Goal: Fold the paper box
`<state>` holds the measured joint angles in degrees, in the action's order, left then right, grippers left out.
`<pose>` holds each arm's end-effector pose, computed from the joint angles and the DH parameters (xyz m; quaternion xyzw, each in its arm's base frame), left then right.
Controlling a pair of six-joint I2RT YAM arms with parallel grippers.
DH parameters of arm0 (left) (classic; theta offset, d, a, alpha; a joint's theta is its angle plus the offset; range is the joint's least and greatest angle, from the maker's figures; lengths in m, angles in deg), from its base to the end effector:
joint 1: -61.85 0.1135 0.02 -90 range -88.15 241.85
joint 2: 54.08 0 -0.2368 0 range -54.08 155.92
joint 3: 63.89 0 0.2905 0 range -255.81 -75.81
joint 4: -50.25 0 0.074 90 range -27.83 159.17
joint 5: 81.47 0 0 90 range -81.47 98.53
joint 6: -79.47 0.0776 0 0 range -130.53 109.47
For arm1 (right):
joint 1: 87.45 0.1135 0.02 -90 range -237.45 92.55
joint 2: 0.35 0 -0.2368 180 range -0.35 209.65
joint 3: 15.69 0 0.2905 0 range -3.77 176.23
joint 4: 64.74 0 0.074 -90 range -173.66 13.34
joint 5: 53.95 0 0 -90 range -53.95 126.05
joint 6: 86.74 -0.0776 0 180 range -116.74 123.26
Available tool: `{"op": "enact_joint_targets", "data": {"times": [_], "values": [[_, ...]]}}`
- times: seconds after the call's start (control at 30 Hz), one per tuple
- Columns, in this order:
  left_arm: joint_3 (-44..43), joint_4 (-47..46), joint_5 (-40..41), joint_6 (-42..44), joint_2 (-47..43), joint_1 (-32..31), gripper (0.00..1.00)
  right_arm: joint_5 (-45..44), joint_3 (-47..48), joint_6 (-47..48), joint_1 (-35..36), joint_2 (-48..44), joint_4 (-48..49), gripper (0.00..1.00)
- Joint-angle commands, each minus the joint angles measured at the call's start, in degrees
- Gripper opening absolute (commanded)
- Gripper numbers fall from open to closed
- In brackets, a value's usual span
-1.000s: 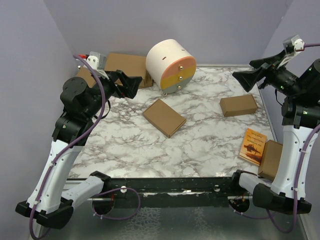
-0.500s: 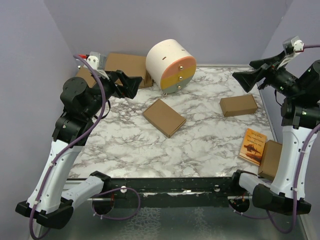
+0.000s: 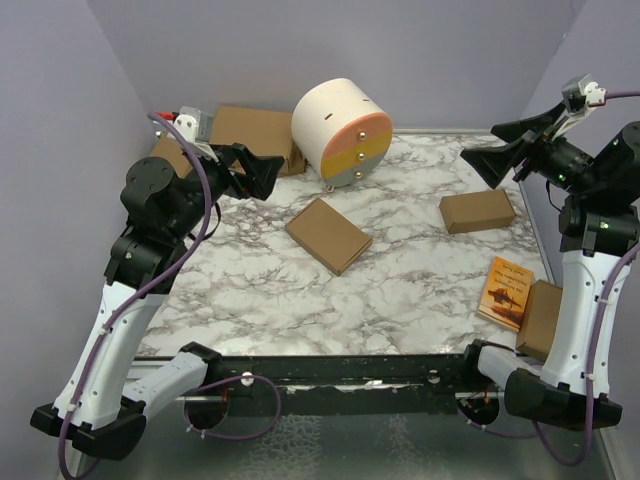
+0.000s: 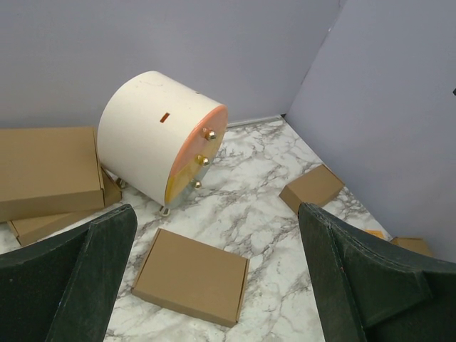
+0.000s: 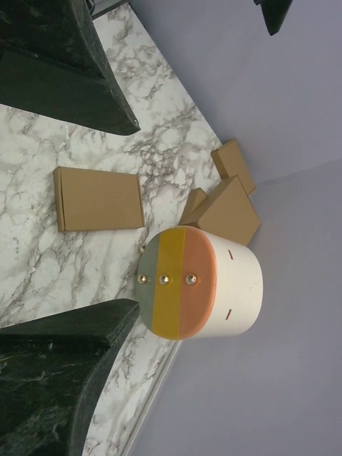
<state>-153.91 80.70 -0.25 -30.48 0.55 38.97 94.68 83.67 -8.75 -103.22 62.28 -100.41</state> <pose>0.2440 -0.1158 0.4878 0.0736 0.6723 -0.3164 0.6651 0.2666 -0.0064 0.4996 -0.1925 0.6768 0.3224 0.6331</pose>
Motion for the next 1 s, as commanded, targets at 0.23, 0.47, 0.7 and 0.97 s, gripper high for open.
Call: {"op": "enact_joint_targets", "data": {"times": [0.23, 0.47, 0.7, 0.97], "values": [[0.24, -0.91, -1.5, 0.53, -0.87, 0.29, 0.99, 1.13, -1.46, -1.4, -0.3, -0.31, 2.09, 0.99], [2.28, -1.19, -1.85, 0.27, -0.85, 0.29, 0.99, 0.78, -2.04, -0.93, -0.31, -0.48, 2.01, 0.99], [3.04, -1.47, -2.21, 0.24, -1.01, 0.29, 0.99, 0.52, -2.6, -0.49, -0.26, -0.8, 1.82, 0.99], [3.2, -1.55, -2.3, 0.24, -1.19, 0.29, 0.99, 0.28, -2.44, 0.0, -0.31, -0.57, 1.68, 0.99]]}}
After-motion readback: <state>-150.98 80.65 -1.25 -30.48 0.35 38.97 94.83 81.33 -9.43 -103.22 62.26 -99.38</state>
